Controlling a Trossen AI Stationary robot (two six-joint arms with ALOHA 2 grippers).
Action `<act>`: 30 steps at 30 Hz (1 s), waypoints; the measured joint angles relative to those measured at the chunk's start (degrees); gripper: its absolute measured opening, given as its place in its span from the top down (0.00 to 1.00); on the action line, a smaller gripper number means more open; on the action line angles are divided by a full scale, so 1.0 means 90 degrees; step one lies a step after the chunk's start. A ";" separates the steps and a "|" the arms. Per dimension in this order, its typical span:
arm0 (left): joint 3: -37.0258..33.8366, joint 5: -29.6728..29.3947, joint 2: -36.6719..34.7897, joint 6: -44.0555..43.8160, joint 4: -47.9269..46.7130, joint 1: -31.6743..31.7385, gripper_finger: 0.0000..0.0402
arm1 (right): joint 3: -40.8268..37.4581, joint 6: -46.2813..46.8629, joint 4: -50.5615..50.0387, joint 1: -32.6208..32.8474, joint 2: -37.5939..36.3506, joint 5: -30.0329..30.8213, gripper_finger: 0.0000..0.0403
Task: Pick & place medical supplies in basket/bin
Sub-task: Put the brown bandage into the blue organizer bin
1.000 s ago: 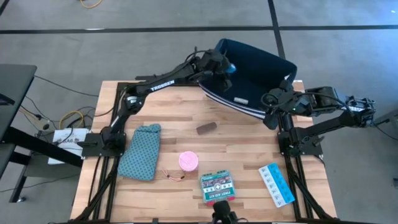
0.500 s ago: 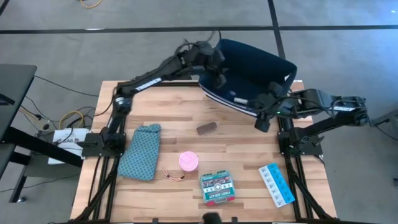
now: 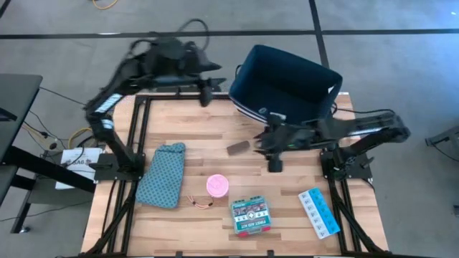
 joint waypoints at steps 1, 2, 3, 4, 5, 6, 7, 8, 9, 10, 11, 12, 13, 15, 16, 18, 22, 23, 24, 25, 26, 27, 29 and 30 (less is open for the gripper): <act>0.0002 -0.0035 -0.0130 -0.0033 -0.0050 -0.0059 0.52 | -0.0002 -0.0005 0.0026 -0.0078 0.0223 -0.0019 0.49; 0.0002 -0.0077 -0.0264 -0.0065 -0.0069 -0.0113 0.52 | -0.0002 -0.0006 0.0076 -0.0165 0.0440 -0.0019 0.47; 0.0002 -0.0125 -0.0383 -0.0100 -0.0141 -0.0144 0.52 | -0.0002 -0.0008 0.0129 -0.0259 0.0651 -0.0020 0.46; 0.0002 -0.0213 -0.0475 -0.0129 -0.0226 -0.0188 0.52 | -0.0002 -0.0012 0.0128 -0.0350 0.0864 -0.0020 0.44; 0.0002 -0.0309 -0.0558 -0.0162 -0.0256 -0.0241 0.52 | -0.0002 -0.0033 0.0122 -0.0442 0.1076 -0.0029 0.43; 0.0002 -0.0385 -0.0632 -0.0200 -0.0316 -0.0273 0.52 | -0.0002 -0.0078 0.0119 -0.0537 0.1275 -0.0064 0.42; 0.0002 -0.0479 -0.0691 -0.0220 -0.0418 -0.0290 0.52 | -0.0004 -0.0148 0.0107 -0.0627 0.1477 -0.0107 0.42; 0.0002 -0.0582 -0.0742 -0.0229 -0.0472 -0.0313 0.52 | -0.0003 -0.0219 0.0122 -0.0700 0.1678 -0.0159 0.42; 0.0002 -0.0672 -0.0791 -0.0260 -0.0518 -0.0339 0.52 | -0.0002 -0.0289 0.0145 -0.0768 0.1858 -0.0185 0.42; 0.0002 -0.0773 -0.0823 -0.0322 -0.0602 -0.0366 0.52 | -0.0004 -0.0350 0.0192 -0.0828 0.2031 -0.0186 0.42; 0.0002 -0.0872 -0.0848 -0.0384 -0.0669 -0.0381 0.52 | -0.0002 -0.0381 0.0261 -0.0885 0.2184 -0.0183 0.42; 0.0002 -0.0959 -0.0860 -0.0411 -0.0704 -0.0391 0.52 | -0.0002 -0.0387 0.0355 -0.0936 0.2339 -0.0185 0.42; 0.0002 -0.1032 -0.0861 -0.0418 -0.0728 -0.0393 0.52 | -0.0002 -0.0387 0.0490 -0.0988 0.2482 -0.0207 0.43; -0.0001 -0.1157 -0.0848 -0.0418 -0.0781 -0.0395 0.52 | -0.0002 -0.0392 0.0690 -0.1087 0.2751 -0.0382 0.43; -0.0001 -0.1192 -0.0841 -0.0418 -0.0809 -0.0393 0.52 | 0.0000 -0.0392 0.0786 -0.1127 0.2886 -0.0476 0.43; -0.0001 -0.1242 -0.0804 -0.0389 -0.0839 -0.0393 0.52 | 0.0030 -0.0396 0.0811 -0.1219 0.3132 -0.0704 0.44; -0.0109 -0.1320 -0.0791 -0.0335 -0.0897 -0.0390 0.52 | 0.0176 -0.0483 0.0761 -0.1378 0.3559 -0.1192 0.44; -0.0161 -0.1323 -0.0795 -0.0332 -0.0901 -0.0390 0.52 | 0.0251 -0.0513 0.0794 -0.1409 0.3666 -0.1222 0.44; -0.0206 -0.1331 -0.0795 -0.0323 -0.0913 -0.0390 0.52 | 0.0325 -0.0516 0.0821 -0.1434 0.3768 -0.1216 0.44; -0.0230 -0.1357 -0.0786 -0.0321 -0.0961 -0.0390 0.52 | 0.0382 -0.0513 0.0805 -0.1464 0.3859 -0.1206 0.44; -0.0236 -0.1388 -0.0778 -0.0321 -0.1034 -0.0390 0.52 | 0.0443 -0.0515 0.0777 -0.1500 0.3947 -0.1208 0.44; -0.0236 -0.1411 -0.0778 -0.0322 -0.1080 -0.0390 0.52 | 0.0503 -0.0539 0.0764 -0.1535 0.4035 -0.1232 0.44; -0.0236 -0.1440 -0.0791 -0.0332 -0.1117 -0.0390 0.52 | 0.0612 -0.0679 0.0802 -0.1609 0.4230 -0.1333 0.44; -0.0236 -0.1440 -0.0791 -0.0381 -0.1143 -0.0395 0.52 | 0.0624 -0.0718 0.0743 -0.1657 0.4304 -0.1404 0.44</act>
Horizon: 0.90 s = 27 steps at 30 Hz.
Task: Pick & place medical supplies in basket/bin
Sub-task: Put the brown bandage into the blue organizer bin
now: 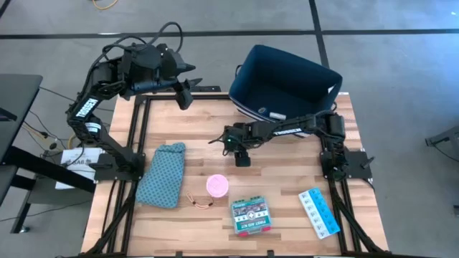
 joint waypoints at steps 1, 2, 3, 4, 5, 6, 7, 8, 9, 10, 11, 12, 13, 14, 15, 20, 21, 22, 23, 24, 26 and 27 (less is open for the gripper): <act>0.0000 -0.0012 0.0000 -0.0071 -0.0008 -0.0016 0.52 | 0.0029 -0.0001 -0.0031 -0.0042 0.0086 -0.0093 0.44; 0.0000 -0.0010 0.0002 -0.0125 -0.0018 -0.0039 0.52 | 0.0068 -0.0003 0.0006 -0.0083 0.0179 -0.0197 0.45; 0.0000 -0.0008 0.0005 -0.0156 -0.0019 -0.0065 0.52 | 0.0087 -0.0004 0.0014 -0.0119 0.0251 -0.0309 0.45; 0.0000 -0.0011 0.0003 -0.0158 -0.0018 -0.0095 0.52 | 0.0100 -0.0004 0.0016 -0.0150 0.0306 -0.0412 0.45; 0.0000 -0.0016 -0.0009 -0.0158 -0.0018 -0.0117 0.52 | 0.0115 0.0020 0.0029 -0.0182 0.0350 -0.0452 0.45; 0.0000 -0.0033 -0.0024 -0.0156 -0.0021 -0.0147 0.52 | 0.0115 0.0024 0.0036 -0.0200 0.0399 -0.0453 0.46; 0.0000 -0.0049 -0.0035 -0.0156 -0.0020 -0.0179 0.52 | 0.0115 0.0012 0.0037 -0.0200 0.0428 -0.0428 0.47; 0.0002 -0.0051 -0.0042 -0.0156 -0.0021 -0.0203 0.52 | 0.0113 -0.0032 0.0026 -0.0197 0.0436 -0.0412 0.49; 0.0002 -0.0058 -0.0044 -0.0156 -0.0021 -0.0220 0.52 | 0.0113 -0.0102 -0.0004 -0.0193 0.0433 -0.0421 0.50; 0.0004 -0.0058 -0.0044 -0.0151 -0.0025 -0.0236 0.52 | 0.0113 -0.0193 -0.0020 -0.0180 0.0431 -0.0420 0.53; 0.0002 -0.0058 -0.0041 -0.0151 -0.0030 -0.0257 0.52 | 0.0115 -0.0284 -0.0038 -0.0173 0.0429 -0.0407 0.56; 0.0004 -0.0058 -0.0039 -0.0152 -0.0032 -0.0260 0.52 | 0.0143 -0.0314 -0.0100 -0.0175 0.0401 -0.0430 0.60; 0.0005 -0.0058 -0.0039 -0.0157 -0.0034 -0.0260 0.52 | 0.0184 -0.0305 -0.0238 -0.0175 0.0374 -0.0489 0.63; 0.0005 -0.0055 -0.0040 -0.0174 -0.0039 -0.0260 0.52 | 0.0236 -0.0270 -0.0332 -0.0166 0.0358 -0.0516 0.68; 0.0005 -0.0058 -0.0040 -0.0212 -0.0050 -0.0260 0.52 | 0.0322 -0.0193 -0.0361 -0.0157 0.0343 -0.0533 0.72; 0.0005 -0.0108 -0.0039 -0.0442 -0.0089 -0.0260 0.52 | 0.0885 0.0040 -0.0960 -0.0038 -0.0021 -0.0521 0.84; 0.0005 -0.0145 -0.0039 -0.0483 -0.0089 -0.0260 0.52 | 0.1020 0.0035 -0.1168 0.0011 -0.0127 -0.0499 0.84; 0.0005 -0.0181 -0.0039 -0.0523 -0.0091 -0.0260 0.52 | 0.1170 0.0019 -0.1368 0.0071 -0.0245 -0.0483 0.84; 0.0004 -0.0218 -0.0039 -0.0549 -0.0096 -0.0260 0.52 | 0.1322 0.0019 -0.1516 0.0143 -0.0394 -0.0479 0.83; 0.0005 -0.0241 -0.0039 -0.0556 -0.0096 -0.0260 0.52 | 0.1492 0.0040 -0.1656 0.0225 -0.0570 -0.0482 0.82; 0.0005 -0.0281 -0.0039 -0.0552 -0.0096 -0.0260 0.52 | 0.1838 0.0156 -0.1920 0.0374 -0.0985 -0.0476 0.81; 0.0005 -0.0302 -0.0039 -0.0531 -0.0098 -0.0260 0.52 | 0.1997 0.0205 -0.2031 0.0444 -0.1198 -0.0454 0.81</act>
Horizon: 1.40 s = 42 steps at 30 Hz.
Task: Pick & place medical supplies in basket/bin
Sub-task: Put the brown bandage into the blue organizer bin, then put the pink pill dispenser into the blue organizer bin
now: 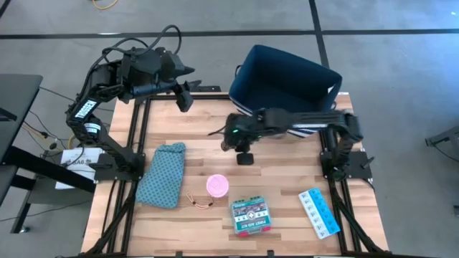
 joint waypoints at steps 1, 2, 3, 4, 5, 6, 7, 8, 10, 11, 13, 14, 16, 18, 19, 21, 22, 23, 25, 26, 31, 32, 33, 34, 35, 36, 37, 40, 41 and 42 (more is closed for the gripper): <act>0.0000 -0.0028 0.0000 0.0031 0.0000 0.0000 0.52 | 0.0152 0.0008 -0.0063 0.0077 -0.0222 0.0073 0.80; 0.0000 -0.0033 0.0000 0.0041 0.0000 0.0000 0.52 | 0.0277 0.0005 -0.0124 0.0148 -0.0463 0.0249 0.81; 0.0000 -0.0033 0.0000 0.0045 0.0000 0.0000 0.52 | 0.0376 -0.0003 -0.0169 0.0211 -0.0697 0.0565 0.81; 0.0000 -0.0033 0.0000 0.0043 0.0000 0.0000 0.52 | 0.0459 -0.0044 -0.0176 0.0258 -0.0957 0.1018 0.81; 0.0000 -0.0032 0.0000 0.0035 0.0000 0.0000 0.52 | 0.0498 -0.0118 -0.0188 0.0285 -0.1219 0.1582 0.81; 0.0000 -0.0021 0.0000 0.0003 0.0000 -0.0009 0.52 | 0.0506 -0.0160 -0.0227 0.0286 -0.1471 0.2172 0.81; 0.0000 -0.0002 0.0000 -0.0027 -0.0001 -0.0045 0.52 | 0.0510 -0.0158 -0.0306 0.0254 -0.1743 0.2798 0.81; 0.0000 0.0076 0.0000 -0.0030 0.0000 -0.0080 0.52 | 0.0510 -0.0158 -0.0453 0.0177 -0.1975 0.3286 0.81; 0.0000 0.0207 0.0000 -0.0005 -0.0001 -0.0176 0.52 | 0.0513 -0.0147 -0.0865 -0.0142 -0.2385 0.3563 0.80; 0.0000 0.0222 0.0000 0.0027 -0.0001 -0.0244 0.52 | 0.0507 -0.0060 -0.1079 -0.0373 -0.2550 0.3445 0.79; 0.0000 0.0217 0.0000 0.0084 -0.0003 -0.0361 0.52 | 0.0397 0.0254 -0.1366 -0.0969 -0.2820 0.3099 0.78; 0.0000 0.0209 0.0000 0.0085 -0.0001 -0.0414 0.52 | 0.0249 0.0419 -0.1453 -0.1325 -0.2948 0.3011 0.78; 0.0000 0.0201 0.0000 0.0042 -0.0003 -0.0554 0.52 | -0.0240 0.0622 -0.1475 -0.2041 -0.3187 0.2977 0.77; 0.0000 0.0198 0.0000 -0.0006 -0.0056 -0.0727 0.52 | -0.0877 0.0678 -0.1263 -0.2766 -0.3389 0.2660 0.77; 0.0000 0.0199 0.0000 -0.0020 -0.0107 -0.0826 0.52 | -0.1215 0.0678 -0.1029 -0.3109 -0.3477 0.2313 0.77; 0.0000 0.0159 0.0000 -0.0117 -0.0222 -0.1014 0.52 | -0.1885 0.0687 -0.0346 -0.3679 -0.3629 0.1386 0.77; 0.0000 0.0082 0.0002 -0.0187 -0.0290 -0.1107 0.52 | -0.2177 0.0685 0.0018 -0.3899 -0.3671 0.0939 0.77; 0.0000 -0.0020 0.0001 -0.0248 -0.0363 -0.1200 0.52 | -0.2449 0.0681 0.0346 -0.4084 -0.3689 0.0606 0.77; 0.0002 -0.0288 0.0000 -0.0378 -0.0566 -0.1389 0.52 | -0.2826 0.0545 0.0659 -0.4333 -0.3620 0.0290 0.77; 0.0002 -0.0433 0.0002 -0.0466 -0.0686 -0.1486 0.52 | -0.2924 0.0439 0.0677 -0.4421 -0.3543 0.0185 0.77; 0.0005 -0.0940 0.0024 -0.0987 -0.0890 -0.1952 0.52 | -0.3050 0.0023 0.0576 -0.4749 -0.3123 -0.0181 0.70; 0.0005 -0.0963 0.0031 -0.0997 -0.0858 -0.2054 0.52 | -0.3048 0.0021 0.0583 -0.4778 -0.3057 -0.0214 0.67; 0.0002 -0.0975 0.0036 -0.0996 -0.0804 -0.2149 0.52 | -0.3048 0.0006 0.0590 -0.4795 -0.2989 -0.0236 0.65; 0.0005 -0.0975 0.0036 -0.0995 -0.0763 -0.2240 0.52 | -0.3048 -0.0022 0.0590 -0.4812 -0.2931 -0.0239 0.62; 0.0005 -0.0988 0.0036 -0.0995 -0.0748 -0.2343 0.52 | -0.3048 -0.0041 0.0592 -0.4824 -0.2868 -0.0242 0.59; 0.0005 -0.1024 0.0034 -0.0997 -0.0748 -0.2436 0.52 | -0.3048 -0.0039 0.0597 -0.4824 -0.2817 -0.0242 0.57; 0.0005 -0.1089 0.0034 -0.1004 -0.0752 -0.2527 0.52 | -0.3048 -0.0039 0.0595 -0.4824 -0.2762 -0.0242 0.54; 0.0005 -0.1382 0.0036 -0.1259 -0.0929 -0.2812 0.52 | -0.3022 -0.0046 0.0578 -0.4817 -0.2677 -0.0180 0.47; 0.0005 -0.1482 0.0034 -0.1403 -0.1075 -0.2914 0.52 | -0.2962 -0.0046 0.0551 -0.4788 -0.2657 -0.0129 0.45; 0.0005 -0.1566 0.0034 -0.1552 -0.1267 -0.3015 0.52 | -0.2887 -0.0047 0.0522 -0.4761 -0.2651 -0.0127 0.44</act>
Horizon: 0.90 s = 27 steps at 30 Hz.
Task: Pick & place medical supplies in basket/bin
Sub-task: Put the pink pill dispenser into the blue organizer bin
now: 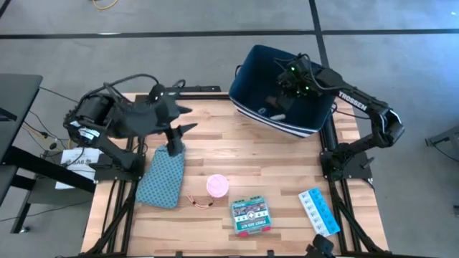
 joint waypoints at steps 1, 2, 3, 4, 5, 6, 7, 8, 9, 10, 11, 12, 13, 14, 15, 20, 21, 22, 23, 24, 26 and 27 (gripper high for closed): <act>-0.0001 -0.0090 0.0000 -0.0144 -0.0247 -0.0103 0.52 | 0.0106 -0.0006 -0.0040 0.0015 -0.0004 0.0002 0.43; -0.0022 -0.0193 0.0011 -0.0278 -0.0468 -0.0209 0.52 | 0.0238 -0.0012 -0.0050 0.0033 -0.0023 0.0000 0.43; -0.0095 -0.0343 0.0025 -0.0397 -0.0619 -0.0301 0.52 | 0.0400 -0.0024 -0.0041 0.0041 -0.0062 0.0002 0.43; -0.0188 -0.0544 0.0035 -0.0515 -0.0742 -0.0407 0.52 | 0.0584 -0.0078 -0.0044 0.0054 -0.0127 -0.0007 0.43; -0.0319 -0.0762 0.0049 -0.0662 -0.0825 -0.0550 0.52 | 0.0782 -0.0126 -0.0061 0.0084 -0.0195 -0.0010 0.43; -0.0474 -0.0906 0.0053 -0.0791 -0.0869 -0.0669 0.52 | 0.0994 -0.0155 -0.0052 0.0132 -0.0277 -0.0012 0.43; -0.0632 -0.0997 0.0056 -0.0874 -0.0894 -0.0786 0.52 | 0.1205 -0.0155 -0.0049 0.0195 -0.0364 -0.0010 0.43; -0.0824 -0.1032 0.0047 -0.0941 -0.0920 -0.0924 0.52 | 0.1401 -0.0157 -0.0058 0.0272 -0.0457 -0.0010 0.44; -0.1062 -0.1076 0.0030 -0.1060 -0.0941 -0.1055 0.52 | 0.1573 -0.0157 -0.0086 0.0361 -0.0557 -0.0013 0.44; -0.1341 -0.1179 0.0027 -0.1250 -0.0953 -0.1192 0.52 | 0.1727 -0.0157 -0.0119 0.0466 -0.0667 -0.0022 0.45; -0.1649 -0.1336 0.0031 -0.1501 -0.0952 -0.1346 0.52 | 0.1856 -0.0157 -0.0164 0.0584 -0.0792 -0.0027 0.45; -0.2000 -0.1498 0.0044 -0.1781 -0.0953 -0.1495 0.52 | 0.1955 -0.0157 -0.0198 0.0715 -0.0923 -0.0032 0.46; -0.2378 -0.1677 0.0053 -0.2107 -0.0945 -0.1645 0.52 | 0.2017 -0.0150 -0.0202 0.0866 -0.1062 -0.0032 0.46; -0.2768 -0.1838 0.0053 -0.2497 -0.0924 -0.1804 0.52 | 0.2033 -0.0118 -0.0203 0.1009 -0.1203 -0.0032 0.47; -0.3185 -0.1983 0.0047 -0.2922 -0.0839 -0.1951 0.52 | 0.2033 -0.0098 -0.0223 0.1148 -0.1342 -0.0033 0.47; -0.5169 -0.1708 0.0053 -0.4925 0.0573 -0.2491 0.52 | 0.2033 0.0108 -0.0399 0.1763 -0.1835 -0.0033 0.47; -0.5522 -0.1550 0.0050 -0.5190 0.1090 -0.2568 0.52 | 0.2033 0.0118 -0.0446 0.1856 -0.1886 -0.0034 0.47; -0.5869 -0.1406 0.0049 -0.5386 0.1700 -0.2634 0.52 | 0.2029 0.0126 -0.0501 0.1937 -0.1922 -0.0034 0.47; -0.6211 -0.1250 0.0051 -0.5503 0.2315 -0.2690 0.52 | 0.2028 0.0134 -0.0536 0.2005 -0.1944 -0.0034 0.47; -0.6538 -0.1085 0.0051 -0.5534 0.2919 -0.2748 0.52 | 0.2028 0.0191 -0.0545 0.2060 -0.1953 -0.0032 0.47; -0.7097 -0.0678 0.0094 -0.5266 0.4025 -0.2815 0.52 | 0.2028 0.0350 -0.0573 0.2170 -0.1947 -0.0032 0.47; -0.7351 -0.0489 0.0104 -0.4991 0.4443 -0.2831 0.52 | 0.2028 0.0402 -0.0583 0.2209 -0.1927 -0.0030 0.47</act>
